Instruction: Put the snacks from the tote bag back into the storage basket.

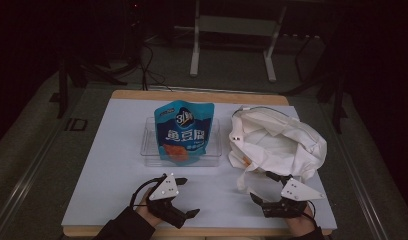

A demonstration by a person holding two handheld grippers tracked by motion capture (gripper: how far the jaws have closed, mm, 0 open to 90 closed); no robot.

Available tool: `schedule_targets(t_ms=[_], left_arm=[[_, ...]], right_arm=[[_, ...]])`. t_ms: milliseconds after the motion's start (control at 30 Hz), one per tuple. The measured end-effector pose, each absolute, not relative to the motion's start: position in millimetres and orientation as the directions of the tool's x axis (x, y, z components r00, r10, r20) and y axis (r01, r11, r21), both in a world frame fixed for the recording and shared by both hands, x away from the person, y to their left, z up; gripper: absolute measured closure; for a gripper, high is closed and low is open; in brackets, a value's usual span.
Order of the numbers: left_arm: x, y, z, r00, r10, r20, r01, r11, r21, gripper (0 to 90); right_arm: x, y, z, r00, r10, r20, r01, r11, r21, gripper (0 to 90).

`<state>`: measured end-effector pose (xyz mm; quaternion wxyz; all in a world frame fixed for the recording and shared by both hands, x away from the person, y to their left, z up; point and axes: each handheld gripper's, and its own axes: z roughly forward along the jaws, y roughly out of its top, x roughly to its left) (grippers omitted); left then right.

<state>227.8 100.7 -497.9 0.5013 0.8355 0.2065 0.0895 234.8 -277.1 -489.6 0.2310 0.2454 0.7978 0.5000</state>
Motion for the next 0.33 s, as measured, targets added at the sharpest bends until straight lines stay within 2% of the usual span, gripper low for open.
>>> schedule_targets(t_ms=[333], left_arm=[[229.0, 106.6, -497.7, 0.889, 0.456, -0.048, 0.249, -0.392, 0.886, 1.7]], right_arm=[[236.3, -280.7, -489.3, -0.766, 0.628, -0.138, 0.142, 0.375, 0.916, 14.0]])
